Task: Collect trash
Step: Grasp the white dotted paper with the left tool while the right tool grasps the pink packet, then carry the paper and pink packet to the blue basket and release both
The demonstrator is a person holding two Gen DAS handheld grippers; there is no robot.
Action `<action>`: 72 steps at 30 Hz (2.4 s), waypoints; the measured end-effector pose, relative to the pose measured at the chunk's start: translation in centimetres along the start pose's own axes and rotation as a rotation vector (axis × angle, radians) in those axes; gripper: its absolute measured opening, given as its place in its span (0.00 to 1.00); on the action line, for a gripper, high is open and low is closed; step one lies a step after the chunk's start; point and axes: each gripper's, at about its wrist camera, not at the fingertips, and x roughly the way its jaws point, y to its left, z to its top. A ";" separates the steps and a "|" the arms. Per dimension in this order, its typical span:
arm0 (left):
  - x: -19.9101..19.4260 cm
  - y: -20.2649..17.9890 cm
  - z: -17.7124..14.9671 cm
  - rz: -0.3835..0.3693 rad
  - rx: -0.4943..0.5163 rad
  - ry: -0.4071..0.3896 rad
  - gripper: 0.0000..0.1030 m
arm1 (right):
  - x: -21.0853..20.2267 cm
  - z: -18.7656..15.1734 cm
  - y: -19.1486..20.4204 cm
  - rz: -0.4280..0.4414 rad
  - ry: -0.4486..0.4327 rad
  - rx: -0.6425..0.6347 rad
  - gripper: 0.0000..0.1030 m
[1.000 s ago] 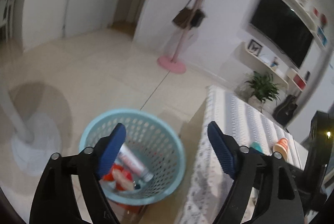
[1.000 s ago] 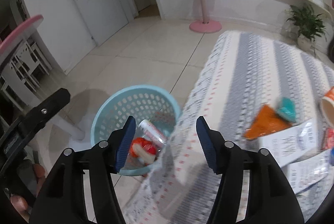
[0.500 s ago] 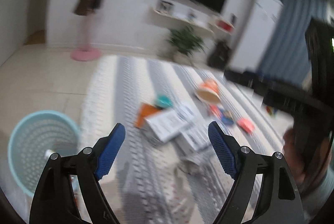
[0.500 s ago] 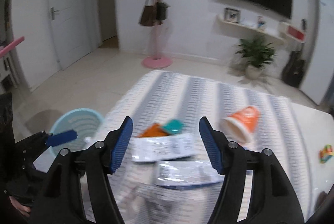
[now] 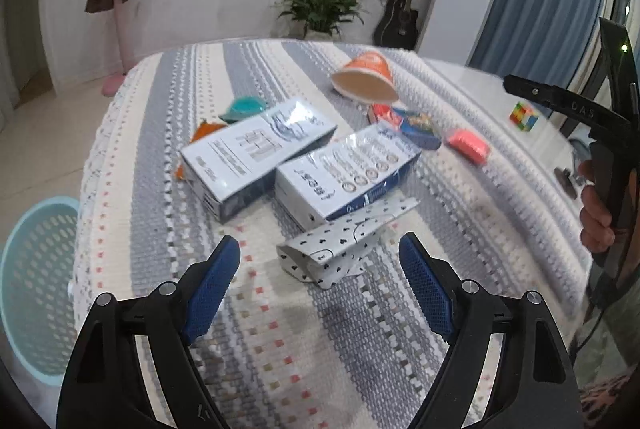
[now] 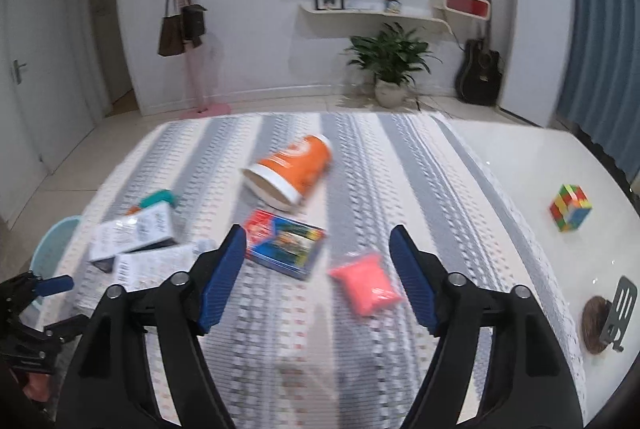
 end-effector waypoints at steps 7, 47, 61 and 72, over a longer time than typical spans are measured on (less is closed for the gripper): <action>2.2 -0.8 0.6 0.034 -0.004 0.014 0.75 | 4.2 -2.7 -3.4 -0.030 0.093 0.007 0.74; 3.5 -1.7 0.6 -0.024 -0.112 0.053 0.13 | 10.9 -3.7 -3.5 0.014 0.259 -0.001 0.70; -0.5 -1.2 0.8 -0.064 -0.159 -0.064 0.02 | 8.5 -3.9 -1.0 -0.011 0.194 -0.075 0.33; -7.6 3.6 2.1 0.072 -0.300 -0.284 0.01 | 0.8 1.4 8.7 0.153 -0.004 -0.196 0.33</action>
